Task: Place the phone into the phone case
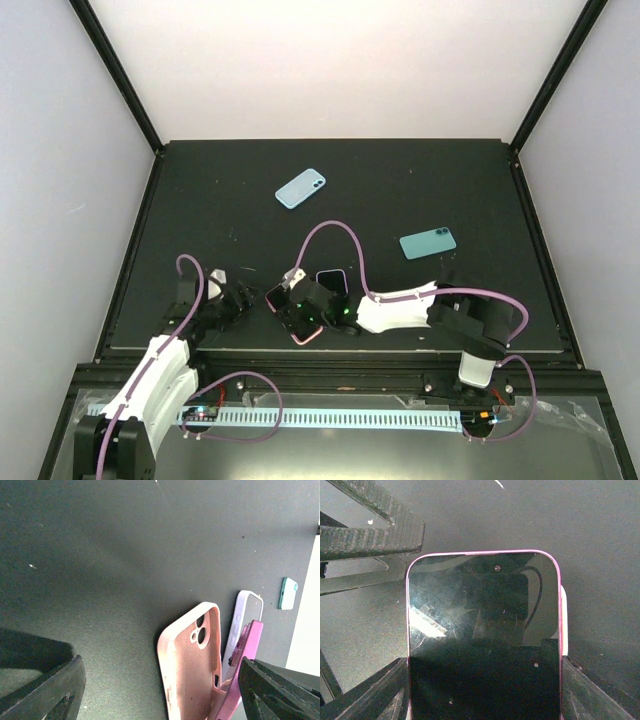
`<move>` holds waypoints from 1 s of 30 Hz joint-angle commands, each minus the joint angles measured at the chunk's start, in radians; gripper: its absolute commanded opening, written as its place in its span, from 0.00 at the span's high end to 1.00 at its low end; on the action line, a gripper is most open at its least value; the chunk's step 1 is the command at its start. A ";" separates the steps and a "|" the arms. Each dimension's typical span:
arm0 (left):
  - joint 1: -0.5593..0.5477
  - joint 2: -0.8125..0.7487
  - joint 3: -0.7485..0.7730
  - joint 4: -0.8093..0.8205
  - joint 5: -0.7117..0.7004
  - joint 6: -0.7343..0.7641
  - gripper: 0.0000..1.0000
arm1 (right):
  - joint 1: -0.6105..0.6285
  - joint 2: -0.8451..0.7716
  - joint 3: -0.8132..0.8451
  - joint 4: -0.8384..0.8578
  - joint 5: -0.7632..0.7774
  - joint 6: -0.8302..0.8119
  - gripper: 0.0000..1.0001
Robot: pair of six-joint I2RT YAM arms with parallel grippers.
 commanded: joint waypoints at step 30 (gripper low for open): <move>0.007 0.015 -0.080 0.095 0.147 -0.005 0.16 | 0.025 0.015 -0.016 -0.068 0.088 0.091 0.19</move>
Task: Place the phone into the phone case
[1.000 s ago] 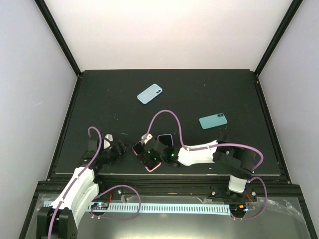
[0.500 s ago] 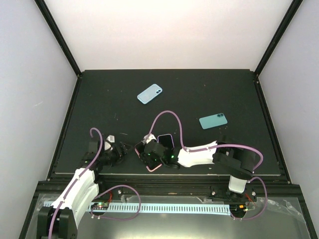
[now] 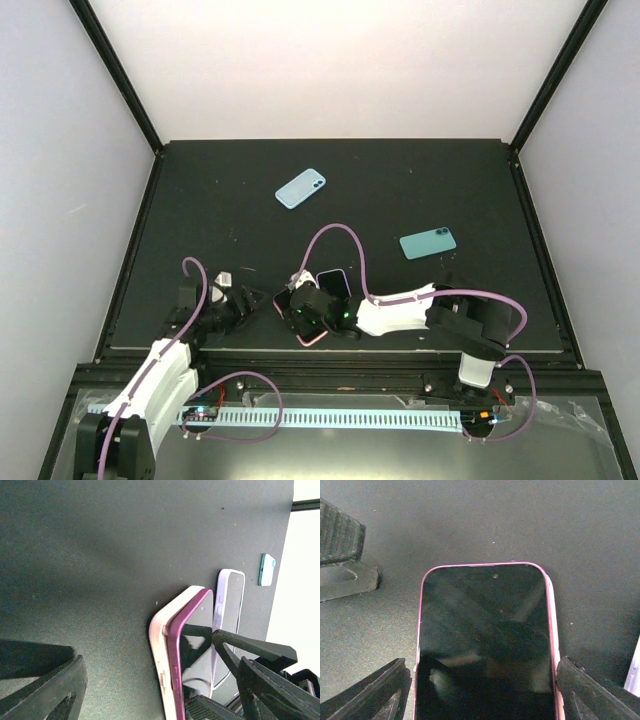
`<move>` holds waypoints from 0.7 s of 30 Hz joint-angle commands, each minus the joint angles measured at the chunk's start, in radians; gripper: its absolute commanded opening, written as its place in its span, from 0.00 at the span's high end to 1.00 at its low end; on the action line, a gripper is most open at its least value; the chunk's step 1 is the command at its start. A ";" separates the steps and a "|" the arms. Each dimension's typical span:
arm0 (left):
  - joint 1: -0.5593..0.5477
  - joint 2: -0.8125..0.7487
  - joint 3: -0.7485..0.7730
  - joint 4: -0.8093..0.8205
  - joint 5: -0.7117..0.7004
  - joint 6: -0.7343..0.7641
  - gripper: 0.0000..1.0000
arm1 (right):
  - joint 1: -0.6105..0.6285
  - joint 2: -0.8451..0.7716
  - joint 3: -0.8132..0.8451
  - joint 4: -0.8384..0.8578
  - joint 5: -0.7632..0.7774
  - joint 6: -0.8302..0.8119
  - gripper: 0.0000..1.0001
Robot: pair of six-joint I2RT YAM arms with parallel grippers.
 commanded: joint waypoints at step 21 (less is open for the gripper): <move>-0.017 0.012 -0.015 -0.046 0.038 0.016 0.22 | -0.065 -0.139 0.016 -0.145 -0.170 0.049 0.14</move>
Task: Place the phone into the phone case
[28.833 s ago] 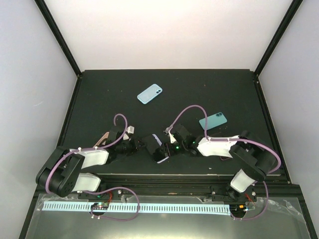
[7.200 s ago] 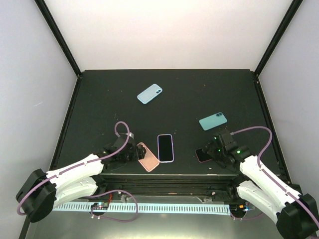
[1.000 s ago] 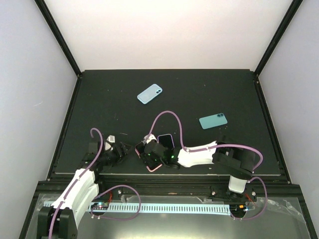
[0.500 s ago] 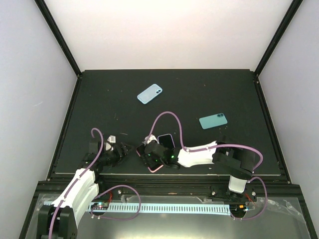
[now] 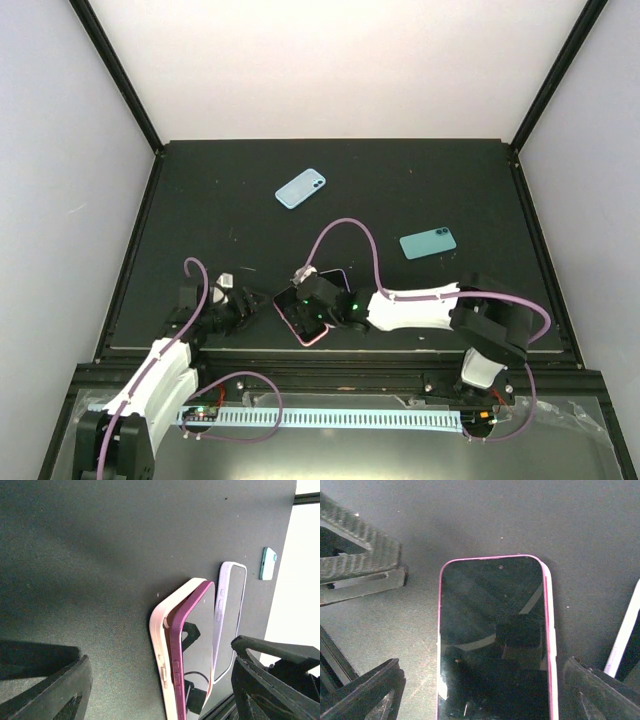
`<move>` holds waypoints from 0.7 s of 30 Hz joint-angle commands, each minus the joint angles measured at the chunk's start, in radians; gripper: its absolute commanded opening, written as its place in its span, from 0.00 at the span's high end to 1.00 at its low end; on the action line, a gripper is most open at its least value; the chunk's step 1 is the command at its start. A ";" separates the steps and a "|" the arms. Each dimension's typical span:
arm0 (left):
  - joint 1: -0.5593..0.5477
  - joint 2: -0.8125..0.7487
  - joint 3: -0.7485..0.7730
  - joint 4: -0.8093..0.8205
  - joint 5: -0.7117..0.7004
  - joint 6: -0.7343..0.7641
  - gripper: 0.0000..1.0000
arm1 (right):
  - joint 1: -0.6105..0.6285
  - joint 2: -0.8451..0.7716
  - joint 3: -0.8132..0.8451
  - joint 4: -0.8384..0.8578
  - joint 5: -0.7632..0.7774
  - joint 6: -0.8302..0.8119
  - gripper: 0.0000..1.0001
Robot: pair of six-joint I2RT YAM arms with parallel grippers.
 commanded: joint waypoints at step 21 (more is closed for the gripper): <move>-0.103 0.061 0.016 0.014 -0.013 0.012 0.38 | -0.142 0.085 0.078 -0.051 -0.155 0.021 0.39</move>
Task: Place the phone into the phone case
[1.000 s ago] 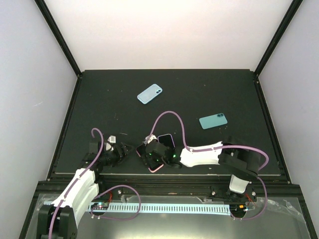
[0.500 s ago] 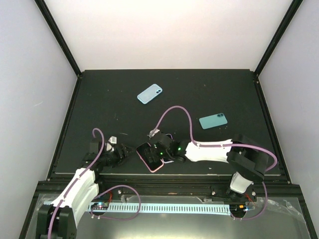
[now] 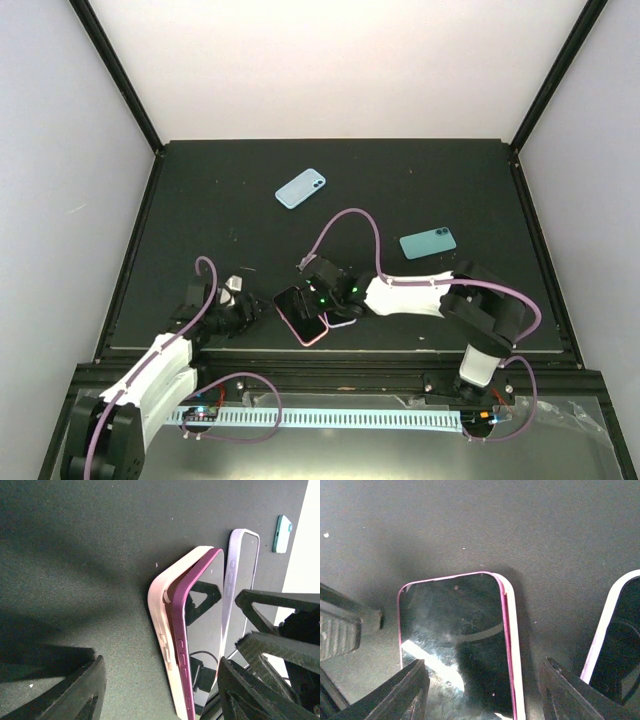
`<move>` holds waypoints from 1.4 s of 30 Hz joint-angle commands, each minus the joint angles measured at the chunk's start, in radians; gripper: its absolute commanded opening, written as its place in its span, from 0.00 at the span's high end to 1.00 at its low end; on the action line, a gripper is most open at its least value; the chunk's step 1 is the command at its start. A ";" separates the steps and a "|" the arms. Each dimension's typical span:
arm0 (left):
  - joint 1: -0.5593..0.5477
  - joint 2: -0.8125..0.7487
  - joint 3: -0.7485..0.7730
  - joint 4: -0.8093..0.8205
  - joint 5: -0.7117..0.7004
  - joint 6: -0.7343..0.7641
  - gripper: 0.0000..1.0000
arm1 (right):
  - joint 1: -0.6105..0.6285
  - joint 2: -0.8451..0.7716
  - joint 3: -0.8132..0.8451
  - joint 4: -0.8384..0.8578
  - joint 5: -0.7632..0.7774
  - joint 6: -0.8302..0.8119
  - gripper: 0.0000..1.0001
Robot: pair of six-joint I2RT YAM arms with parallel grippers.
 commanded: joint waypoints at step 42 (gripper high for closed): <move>-0.146 0.037 -0.031 0.099 -0.062 -0.086 0.49 | -0.021 -0.046 -0.195 0.266 -0.285 0.226 0.52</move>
